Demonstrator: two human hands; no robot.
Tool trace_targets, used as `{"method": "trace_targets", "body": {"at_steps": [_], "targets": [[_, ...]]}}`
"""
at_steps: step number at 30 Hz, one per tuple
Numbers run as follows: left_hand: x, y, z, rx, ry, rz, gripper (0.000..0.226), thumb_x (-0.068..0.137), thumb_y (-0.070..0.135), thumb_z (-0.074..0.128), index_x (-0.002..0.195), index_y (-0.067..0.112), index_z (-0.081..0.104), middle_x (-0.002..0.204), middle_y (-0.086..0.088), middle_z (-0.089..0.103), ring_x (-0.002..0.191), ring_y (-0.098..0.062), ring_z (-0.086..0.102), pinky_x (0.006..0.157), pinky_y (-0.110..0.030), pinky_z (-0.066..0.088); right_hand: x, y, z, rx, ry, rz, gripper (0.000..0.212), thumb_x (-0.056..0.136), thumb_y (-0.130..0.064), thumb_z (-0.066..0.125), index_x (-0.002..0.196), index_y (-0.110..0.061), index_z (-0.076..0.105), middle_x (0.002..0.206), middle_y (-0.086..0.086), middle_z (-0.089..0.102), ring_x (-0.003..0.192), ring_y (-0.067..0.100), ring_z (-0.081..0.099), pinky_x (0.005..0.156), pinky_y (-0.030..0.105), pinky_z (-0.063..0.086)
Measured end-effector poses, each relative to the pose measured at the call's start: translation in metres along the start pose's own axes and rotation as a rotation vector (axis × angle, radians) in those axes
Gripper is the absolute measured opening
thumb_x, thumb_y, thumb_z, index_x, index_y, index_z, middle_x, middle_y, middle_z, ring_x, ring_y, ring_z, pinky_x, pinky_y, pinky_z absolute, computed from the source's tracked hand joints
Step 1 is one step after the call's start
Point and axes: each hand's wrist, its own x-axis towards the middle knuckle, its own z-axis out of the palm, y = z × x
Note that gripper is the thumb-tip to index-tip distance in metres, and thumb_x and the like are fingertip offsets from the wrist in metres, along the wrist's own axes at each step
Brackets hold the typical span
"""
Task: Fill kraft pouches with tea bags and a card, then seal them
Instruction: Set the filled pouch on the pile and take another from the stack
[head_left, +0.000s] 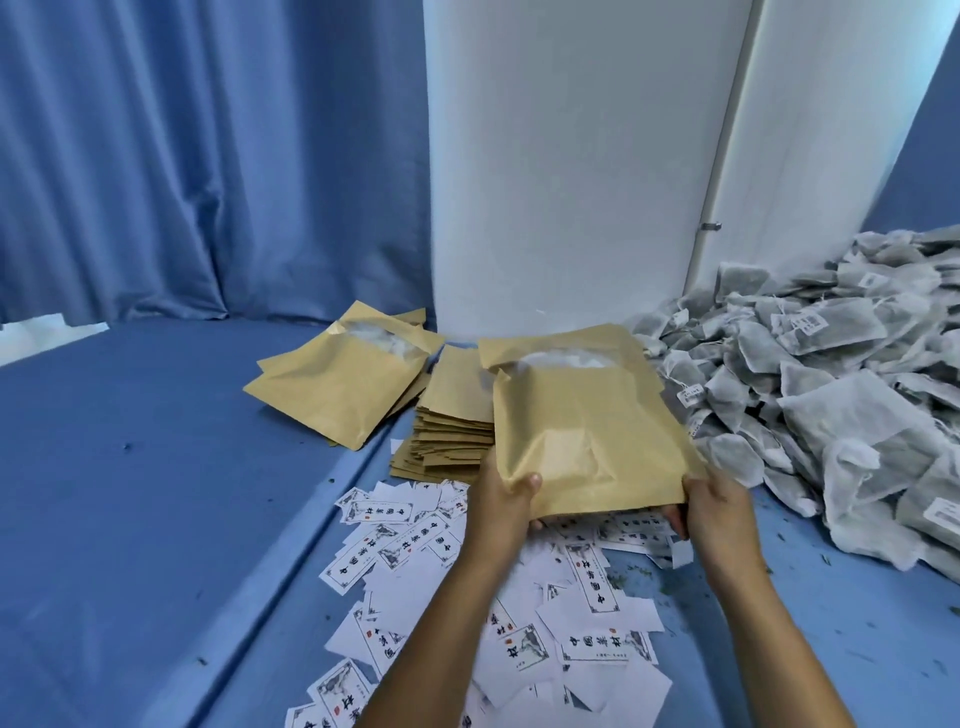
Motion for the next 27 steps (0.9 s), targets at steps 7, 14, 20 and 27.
{"method": "trace_targets", "body": {"at_steps": [7,14,20,27], "targets": [[0.030,0.035,-0.059,0.140,0.031,0.092,0.038,0.096,0.012,0.051,0.134,0.019,0.047,0.094,0.020,0.051,0.075,-0.004,0.057,0.049,-0.021,0.052,-0.016,-0.014,0.058,0.254,-0.082,0.070,0.028,0.100,-0.003,0.035,0.099,-0.021,0.057,0.072,0.008,0.056,0.040,0.002,0.055,0.032,0.013,0.036],[0.040,0.046,-0.143,0.088,0.182,0.103,0.046,0.096,0.010,0.051,0.140,0.018,0.041,0.118,-0.001,0.058,0.070,-0.011,0.062,0.042,-0.020,0.046,-0.035,-0.045,0.131,0.349,-0.239,0.139,0.026,0.100,-0.002,0.034,0.103,-0.020,0.053,0.058,0.011,0.056,0.036,0.007,0.047,0.032,0.015,0.031],[0.068,0.090,-0.226,-0.062,0.225,0.123,0.043,0.098,0.007,0.049,0.140,0.010,0.040,0.093,-0.007,0.054,0.055,-0.009,0.053,0.042,-0.016,0.041,-0.042,-0.094,0.225,0.451,-0.507,0.148,0.020,0.101,-0.005,0.033,0.114,-0.007,0.048,0.083,0.012,0.063,0.049,0.012,0.063,0.046,0.021,0.049],[0.080,0.109,-0.259,0.439,0.195,-0.223,0.081,0.094,0.031,0.057,0.151,0.021,0.001,0.148,0.006,0.023,0.108,-0.029,0.053,0.081,-0.035,0.048,0.009,-0.081,0.240,-0.762,-0.632,-0.439,0.057,0.077,-0.029,0.070,0.127,-0.011,0.047,0.125,0.014,0.052,0.115,0.028,0.051,0.094,0.040,0.043]]}}
